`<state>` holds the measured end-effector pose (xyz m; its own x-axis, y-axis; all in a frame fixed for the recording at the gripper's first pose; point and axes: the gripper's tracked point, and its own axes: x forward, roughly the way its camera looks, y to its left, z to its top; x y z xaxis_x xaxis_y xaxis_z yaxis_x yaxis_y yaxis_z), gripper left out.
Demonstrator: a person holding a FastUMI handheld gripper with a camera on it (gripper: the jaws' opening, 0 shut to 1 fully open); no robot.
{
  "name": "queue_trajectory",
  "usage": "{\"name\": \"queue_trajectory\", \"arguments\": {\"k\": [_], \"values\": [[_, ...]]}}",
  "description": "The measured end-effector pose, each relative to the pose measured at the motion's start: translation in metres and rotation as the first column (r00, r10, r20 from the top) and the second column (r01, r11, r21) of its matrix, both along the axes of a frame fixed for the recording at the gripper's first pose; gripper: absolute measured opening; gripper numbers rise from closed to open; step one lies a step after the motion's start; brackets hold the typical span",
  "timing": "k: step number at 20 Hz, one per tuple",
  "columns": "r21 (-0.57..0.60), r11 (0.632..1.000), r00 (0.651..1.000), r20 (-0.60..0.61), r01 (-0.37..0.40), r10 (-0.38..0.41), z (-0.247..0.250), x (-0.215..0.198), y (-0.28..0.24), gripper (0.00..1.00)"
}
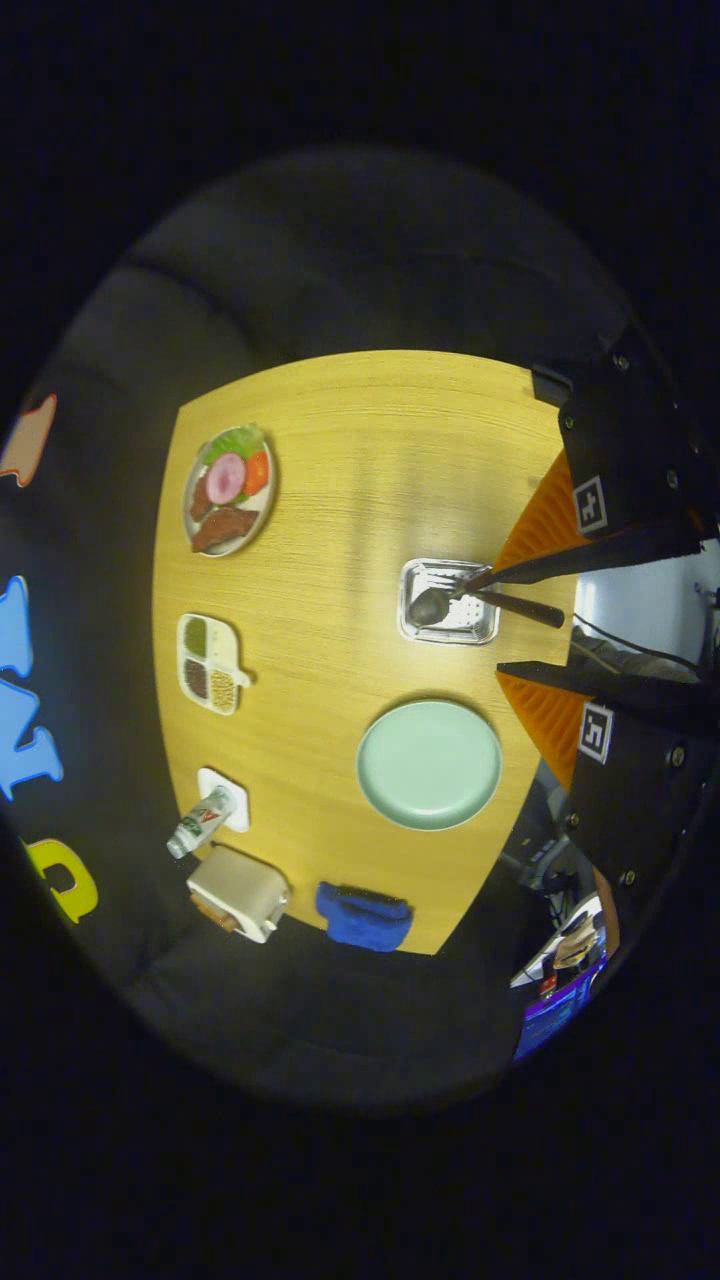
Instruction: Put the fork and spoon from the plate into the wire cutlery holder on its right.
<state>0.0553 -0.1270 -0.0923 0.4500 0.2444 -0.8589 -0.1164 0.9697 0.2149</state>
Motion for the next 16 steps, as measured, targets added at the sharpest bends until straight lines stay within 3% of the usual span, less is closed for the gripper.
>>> {"name": "queue_trajectory", "arguments": {"k": [2,5,11,16], "values": [[0.060,0.997,0.983,0.171,0.057,-0.067,0.024,0.004,0.014,0.47],[0.146,0.983,0.917,0.367,0.110,-0.157,0.056,0.007,0.027,0.47],[0.165,0.974,0.723,0.653,0.156,-0.226,0.100,-0.010,0.054,0.46],[0.100,0.984,0.553,0.817,0.147,-0.166,0.143,-0.031,0.071,0.46]]}}
